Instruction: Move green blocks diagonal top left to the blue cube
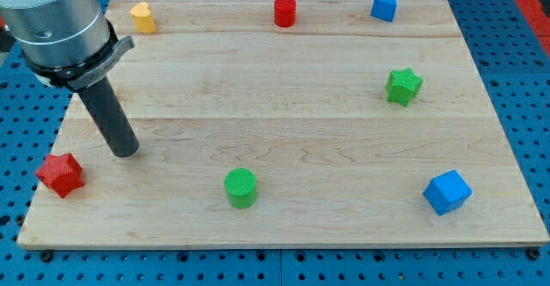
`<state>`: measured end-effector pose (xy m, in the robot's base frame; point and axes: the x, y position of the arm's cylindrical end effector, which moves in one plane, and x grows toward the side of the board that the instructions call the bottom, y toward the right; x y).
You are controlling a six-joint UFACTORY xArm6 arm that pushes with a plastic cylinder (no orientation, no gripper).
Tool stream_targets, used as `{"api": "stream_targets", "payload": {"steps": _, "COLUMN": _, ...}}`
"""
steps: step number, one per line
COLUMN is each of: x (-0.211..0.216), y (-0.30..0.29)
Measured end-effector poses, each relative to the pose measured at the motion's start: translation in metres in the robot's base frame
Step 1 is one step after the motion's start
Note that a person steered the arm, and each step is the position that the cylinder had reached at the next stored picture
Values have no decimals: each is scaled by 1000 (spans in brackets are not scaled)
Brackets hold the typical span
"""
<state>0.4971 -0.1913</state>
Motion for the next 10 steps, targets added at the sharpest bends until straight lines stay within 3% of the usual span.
{"api": "stream_targets", "payload": {"steps": 1, "x": 3, "y": 8}}
{"api": "stream_targets", "payload": {"steps": 2, "x": 37, "y": 42}}
{"api": "stream_targets", "payload": {"steps": 4, "x": 59, "y": 154}}
{"api": "stream_targets", "payload": {"steps": 5, "x": 109, "y": 178}}
{"api": "stream_targets", "payload": {"steps": 6, "x": 107, "y": 195}}
{"api": "stream_targets", "payload": {"steps": 8, "x": -24, "y": 263}}
{"api": "stream_targets", "payload": {"steps": 9, "x": 13, "y": 280}}
{"api": "stream_targets", "payload": {"steps": 10, "x": -37, "y": 372}}
